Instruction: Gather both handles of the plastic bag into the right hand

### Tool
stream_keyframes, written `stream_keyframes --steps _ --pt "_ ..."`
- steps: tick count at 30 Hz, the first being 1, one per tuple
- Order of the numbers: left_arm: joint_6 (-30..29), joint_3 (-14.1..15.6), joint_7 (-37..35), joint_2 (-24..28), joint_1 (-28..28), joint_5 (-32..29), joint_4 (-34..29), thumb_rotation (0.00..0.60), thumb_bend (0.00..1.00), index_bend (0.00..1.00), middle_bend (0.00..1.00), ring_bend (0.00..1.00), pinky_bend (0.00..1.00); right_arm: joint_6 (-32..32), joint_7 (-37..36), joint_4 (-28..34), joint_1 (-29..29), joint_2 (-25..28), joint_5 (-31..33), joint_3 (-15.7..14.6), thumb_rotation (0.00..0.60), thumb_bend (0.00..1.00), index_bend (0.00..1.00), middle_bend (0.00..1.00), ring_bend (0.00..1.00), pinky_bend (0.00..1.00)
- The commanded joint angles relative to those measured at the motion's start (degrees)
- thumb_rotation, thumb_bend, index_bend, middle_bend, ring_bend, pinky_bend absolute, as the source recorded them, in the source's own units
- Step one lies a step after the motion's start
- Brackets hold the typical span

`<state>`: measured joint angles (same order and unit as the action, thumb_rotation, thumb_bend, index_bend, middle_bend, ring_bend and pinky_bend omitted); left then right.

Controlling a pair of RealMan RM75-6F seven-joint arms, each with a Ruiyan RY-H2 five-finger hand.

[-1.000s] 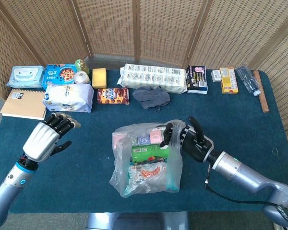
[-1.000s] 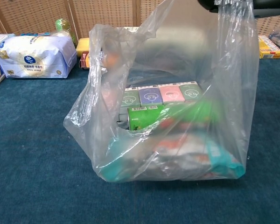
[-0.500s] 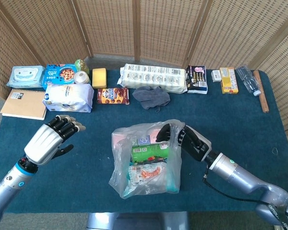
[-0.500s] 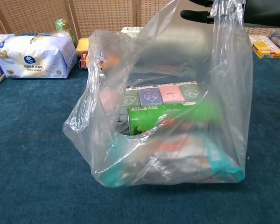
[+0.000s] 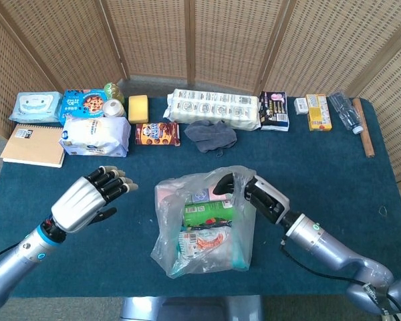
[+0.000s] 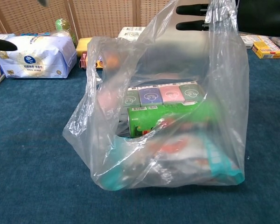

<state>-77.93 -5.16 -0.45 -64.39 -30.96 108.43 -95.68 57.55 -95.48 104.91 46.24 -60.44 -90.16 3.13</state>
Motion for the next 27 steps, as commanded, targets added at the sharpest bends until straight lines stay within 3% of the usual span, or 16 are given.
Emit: stream_keyframes --steps 1,12,27 --pt "0.0 -0.1 0.7 -1.5 -0.9 0.7 0.5 0.600 0.08 0.25 0.34 0.27 0.25 -0.6 1.0 0.7 -0.1 -0.2 0.8 0.5 0.179 0.18 0.33 0.36 0.30 0.19" --pt "0.4 0.4 3.0 -6.3 -3.5 3.1 3.2 0.600 0.08 0.25 0.34 0.23 0.25 -1.4 1.0 2.0 -0.9 0.0 1.5 1.9 0.178 0.18 0.33 0.36 0.30 0.19" --pt "-1.6 1.7 2.0 -5.6 -3.0 2.0 6.0 0.600 0.08 0.25 0.31 0.18 0.24 -2.4 -0.4 2.1 -1.5 0.5 0.9 2.7 0.177 0.18 0.32 0.36 0.29 0.20"
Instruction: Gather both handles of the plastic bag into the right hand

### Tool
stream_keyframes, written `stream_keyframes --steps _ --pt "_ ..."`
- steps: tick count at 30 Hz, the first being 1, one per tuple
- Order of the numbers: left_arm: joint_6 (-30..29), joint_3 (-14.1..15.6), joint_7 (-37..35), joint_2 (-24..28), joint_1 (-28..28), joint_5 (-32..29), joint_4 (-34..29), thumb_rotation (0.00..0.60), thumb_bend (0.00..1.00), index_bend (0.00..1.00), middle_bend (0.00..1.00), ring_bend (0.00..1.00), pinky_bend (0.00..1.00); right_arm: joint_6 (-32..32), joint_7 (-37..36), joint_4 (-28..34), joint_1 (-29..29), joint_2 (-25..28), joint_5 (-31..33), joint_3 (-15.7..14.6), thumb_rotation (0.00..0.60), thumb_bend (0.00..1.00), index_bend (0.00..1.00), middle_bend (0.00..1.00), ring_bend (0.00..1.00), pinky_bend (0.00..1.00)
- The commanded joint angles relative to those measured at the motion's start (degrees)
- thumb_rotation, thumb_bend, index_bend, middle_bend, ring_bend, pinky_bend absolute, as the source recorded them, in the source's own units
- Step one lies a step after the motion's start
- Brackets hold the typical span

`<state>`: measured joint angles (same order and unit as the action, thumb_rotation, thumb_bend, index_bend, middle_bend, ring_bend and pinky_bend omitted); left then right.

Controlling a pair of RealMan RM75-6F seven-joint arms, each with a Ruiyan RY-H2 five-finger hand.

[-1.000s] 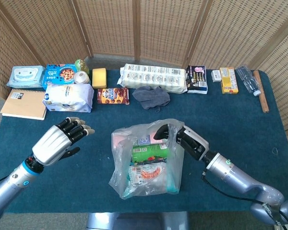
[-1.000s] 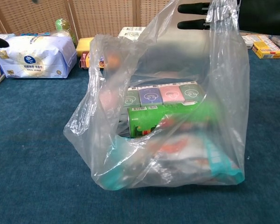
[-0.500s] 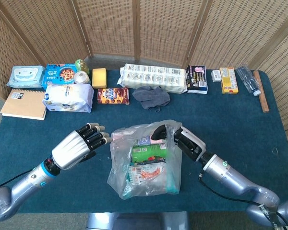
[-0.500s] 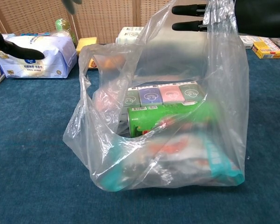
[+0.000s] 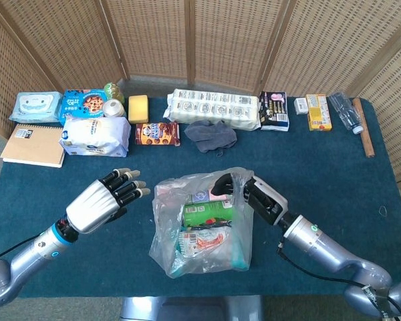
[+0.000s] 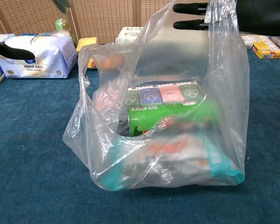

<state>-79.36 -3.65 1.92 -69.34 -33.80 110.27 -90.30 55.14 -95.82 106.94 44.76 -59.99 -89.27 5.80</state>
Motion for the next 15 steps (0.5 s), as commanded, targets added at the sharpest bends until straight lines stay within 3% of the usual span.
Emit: stream_keyframes --steps 1,15 --pt "-0.2 0.4 -0.5 -1.3 -0.4 0.5 1.3 0.600 0.08 0.25 0.30 0.18 0.24 -0.1 0.0 0.1 -0.1 0.0 -0.1 0.0 0.178 0.18 0.32 0.36 0.29 0.20" --pt "-2.1 0.7 -1.5 -9.2 -3.4 3.3 9.3 0.600 0.08 0.20 0.26 0.14 0.24 -0.5 -1.1 0.6 -0.5 0.5 -0.4 0.5 0.178 0.18 0.32 0.36 0.29 0.20"
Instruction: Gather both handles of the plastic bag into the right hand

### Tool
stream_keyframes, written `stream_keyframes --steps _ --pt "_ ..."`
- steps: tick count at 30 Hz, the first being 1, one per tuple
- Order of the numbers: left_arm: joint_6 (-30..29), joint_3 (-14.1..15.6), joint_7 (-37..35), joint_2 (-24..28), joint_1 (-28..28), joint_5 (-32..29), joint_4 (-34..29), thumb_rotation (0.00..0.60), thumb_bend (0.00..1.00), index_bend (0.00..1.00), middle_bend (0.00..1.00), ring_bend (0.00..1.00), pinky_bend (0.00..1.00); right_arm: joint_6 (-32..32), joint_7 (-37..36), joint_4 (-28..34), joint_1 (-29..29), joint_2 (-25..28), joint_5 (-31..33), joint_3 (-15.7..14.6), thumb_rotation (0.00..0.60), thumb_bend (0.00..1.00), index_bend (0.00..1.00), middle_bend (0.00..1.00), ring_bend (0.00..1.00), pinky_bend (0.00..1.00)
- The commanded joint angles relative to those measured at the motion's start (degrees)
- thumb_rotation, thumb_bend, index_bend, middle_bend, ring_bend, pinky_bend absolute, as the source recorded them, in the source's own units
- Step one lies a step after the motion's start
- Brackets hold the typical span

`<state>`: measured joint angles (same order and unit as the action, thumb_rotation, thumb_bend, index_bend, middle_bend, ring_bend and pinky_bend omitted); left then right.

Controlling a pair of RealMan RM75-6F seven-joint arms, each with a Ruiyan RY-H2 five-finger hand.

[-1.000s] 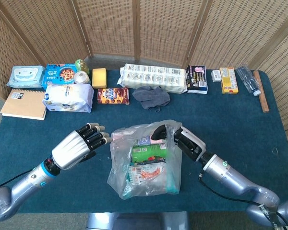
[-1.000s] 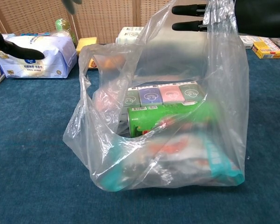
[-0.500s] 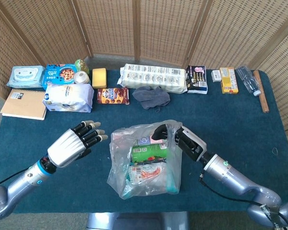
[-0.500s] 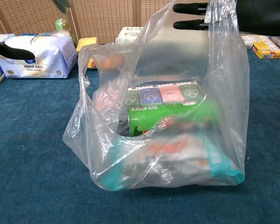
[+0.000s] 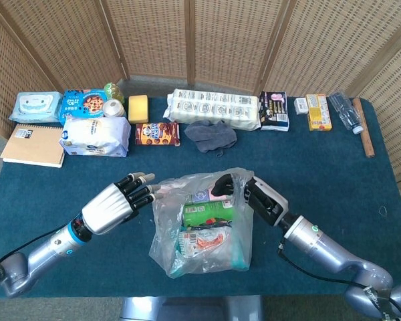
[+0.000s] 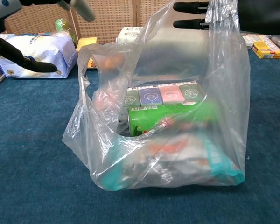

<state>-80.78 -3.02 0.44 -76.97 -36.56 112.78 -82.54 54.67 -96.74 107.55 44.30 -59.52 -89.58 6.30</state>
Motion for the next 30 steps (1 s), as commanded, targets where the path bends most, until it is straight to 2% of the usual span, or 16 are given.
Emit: stream_keyframes --steps 1,13,18,21,25,30 --pt "-0.9 0.1 0.0 -2.3 -0.9 1.1 2.1 0.600 0.08 0.19 0.26 0.14 0.24 -0.1 -0.3 0.0 0.0 0.0 -0.2 0.0 0.179 0.18 0.32 0.36 0.29 0.20" --pt "-1.7 0.0 -1.3 -9.9 -4.5 2.4 7.8 0.600 0.13 0.18 0.25 0.13 0.24 0.5 -2.0 0.5 -0.5 0.7 -1.0 0.0 0.178 0.18 0.32 0.36 0.29 0.20" --pt "-3.4 -0.6 -1.4 -11.8 -5.6 2.6 9.3 0.600 0.26 0.18 0.25 0.14 0.24 0.6 -2.3 0.5 -0.7 0.9 -1.2 -0.1 0.178 0.18 0.32 0.36 0.29 0.20" --pt "-5.1 -1.1 -1.8 -12.7 -5.9 2.4 9.7 0.600 0.29 0.19 0.26 0.16 0.24 0.7 -2.6 0.4 -0.8 0.9 -1.3 -0.2 0.178 0.18 0.32 0.36 0.29 0.21" --pt "-6.5 -1.4 -2.0 -13.5 -6.1 2.2 10.2 0.600 0.30 0.23 0.31 0.21 0.25 0.9 -3.0 0.2 -0.9 0.9 -1.7 -0.3 0.177 0.18 0.32 0.36 0.29 0.21" --pt "-6.6 -1.0 -2.1 -13.7 -6.4 1.7 10.7 0.600 0.31 0.36 0.40 0.28 0.28 1.0 -3.5 0.0 -0.9 0.9 -1.7 -0.3 0.181 0.18 0.32 0.36 0.29 0.21"
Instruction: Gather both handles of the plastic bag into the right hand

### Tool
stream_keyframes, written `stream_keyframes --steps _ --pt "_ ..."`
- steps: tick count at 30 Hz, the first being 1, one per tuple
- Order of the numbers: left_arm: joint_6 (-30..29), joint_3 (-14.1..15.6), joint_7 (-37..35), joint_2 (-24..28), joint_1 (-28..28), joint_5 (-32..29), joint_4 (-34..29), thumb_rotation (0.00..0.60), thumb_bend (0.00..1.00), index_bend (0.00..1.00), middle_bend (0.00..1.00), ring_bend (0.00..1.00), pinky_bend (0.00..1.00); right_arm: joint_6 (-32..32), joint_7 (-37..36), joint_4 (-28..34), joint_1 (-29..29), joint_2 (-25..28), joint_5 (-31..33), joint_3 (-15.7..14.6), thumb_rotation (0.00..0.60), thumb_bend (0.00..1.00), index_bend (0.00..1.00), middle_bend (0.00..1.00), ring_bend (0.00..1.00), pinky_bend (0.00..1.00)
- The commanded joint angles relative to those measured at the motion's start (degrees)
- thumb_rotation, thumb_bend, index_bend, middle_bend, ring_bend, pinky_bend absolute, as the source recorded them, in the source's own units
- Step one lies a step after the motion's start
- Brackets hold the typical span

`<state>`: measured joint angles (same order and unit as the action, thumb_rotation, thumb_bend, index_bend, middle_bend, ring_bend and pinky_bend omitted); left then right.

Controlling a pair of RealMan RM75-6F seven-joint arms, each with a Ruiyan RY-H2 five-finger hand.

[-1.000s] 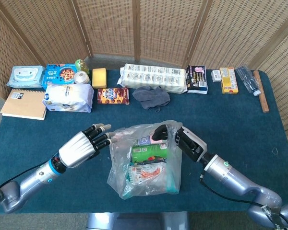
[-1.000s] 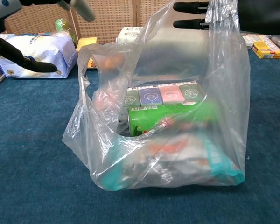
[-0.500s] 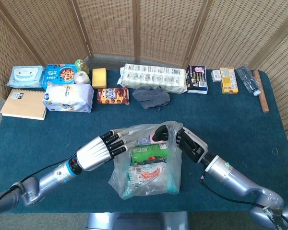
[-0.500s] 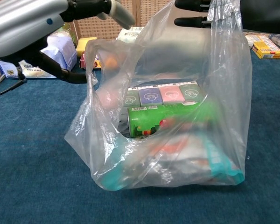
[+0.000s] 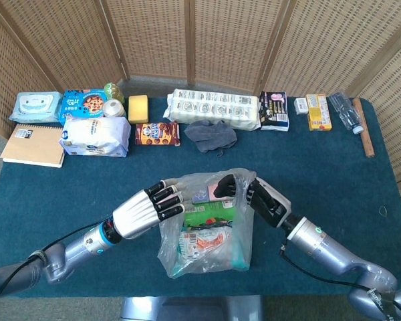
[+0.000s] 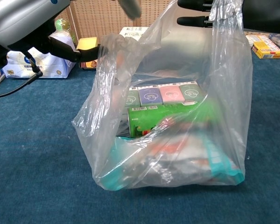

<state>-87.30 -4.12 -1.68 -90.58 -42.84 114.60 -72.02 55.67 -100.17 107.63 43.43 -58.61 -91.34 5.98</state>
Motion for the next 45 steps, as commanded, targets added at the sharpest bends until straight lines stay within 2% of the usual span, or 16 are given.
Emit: stream_keyframes --steps 1,8,14,16,18,23,29,39,43,45 --pt "-0.3 0.1 0.0 -0.2 -0.1 -0.2 0.2 0.600 0.31 0.37 0.42 0.29 0.28 0.0 -0.1 -0.1 0.0 0.0 0.0 0.0 0.181 0.18 0.32 0.36 0.29 0.21" --pt "0.8 0.9 0.6 -0.3 -0.9 -0.3 -0.1 0.600 0.27 0.40 0.45 0.32 0.29 0.1 -0.2 -0.1 0.1 0.0 -0.4 -0.2 0.177 0.18 0.32 0.36 0.29 0.21" --pt "1.5 0.8 1.4 -1.1 -1.7 -0.8 -0.2 0.600 0.29 0.41 0.47 0.34 0.29 0.3 -0.5 -0.1 0.1 0.0 -0.6 -0.3 0.180 0.18 0.32 0.36 0.29 0.21" --pt "1.4 0.6 1.8 -1.4 -1.9 -0.8 -0.1 0.600 0.34 0.50 0.53 0.39 0.29 0.4 -0.7 -0.1 0.1 0.0 -0.7 -0.4 0.181 0.18 0.31 0.36 0.29 0.21" --pt "1.4 0.5 2.3 -1.7 -2.1 -0.9 0.0 0.600 0.38 0.60 0.63 0.48 0.31 0.5 -0.9 -0.1 0.1 0.0 -0.9 -0.4 0.178 0.18 0.31 0.36 0.29 0.21" --pt "1.1 0.3 2.7 -2.2 -2.4 -1.3 0.1 0.600 0.45 0.67 0.73 0.59 0.33 0.9 -1.4 -0.3 0.1 0.0 -1.3 -0.6 0.181 0.18 0.31 0.36 0.29 0.21" --pt "-1.0 -0.6 3.0 -1.0 -1.9 -1.9 -0.7 0.600 0.45 0.70 0.74 0.60 0.33 1.1 -1.8 -0.5 0.2 0.0 -1.4 -0.7 0.178 0.18 0.31 0.36 0.29 0.21" --pt "-7.1 -3.8 3.8 3.0 -0.1 -3.3 -4.5 0.600 0.45 0.71 0.74 0.60 0.33 1.4 -2.3 -0.4 0.3 0.3 -1.7 -1.0 0.175 0.18 0.31 0.36 0.29 0.21" --pt "-5.7 -2.9 3.5 3.8 0.3 -4.0 -6.1 0.600 0.43 0.70 0.74 0.59 0.33 1.7 -2.5 -0.3 0.3 0.4 -1.9 -1.2 0.178 0.18 0.31 0.36 0.29 0.21" --pt "-4.2 -1.9 4.0 3.8 0.3 -3.8 -6.3 0.600 0.40 0.70 0.69 0.52 0.33 1.8 -2.6 -0.3 0.3 0.4 -2.0 -1.2 0.179 0.18 0.31 0.36 0.29 0.21"
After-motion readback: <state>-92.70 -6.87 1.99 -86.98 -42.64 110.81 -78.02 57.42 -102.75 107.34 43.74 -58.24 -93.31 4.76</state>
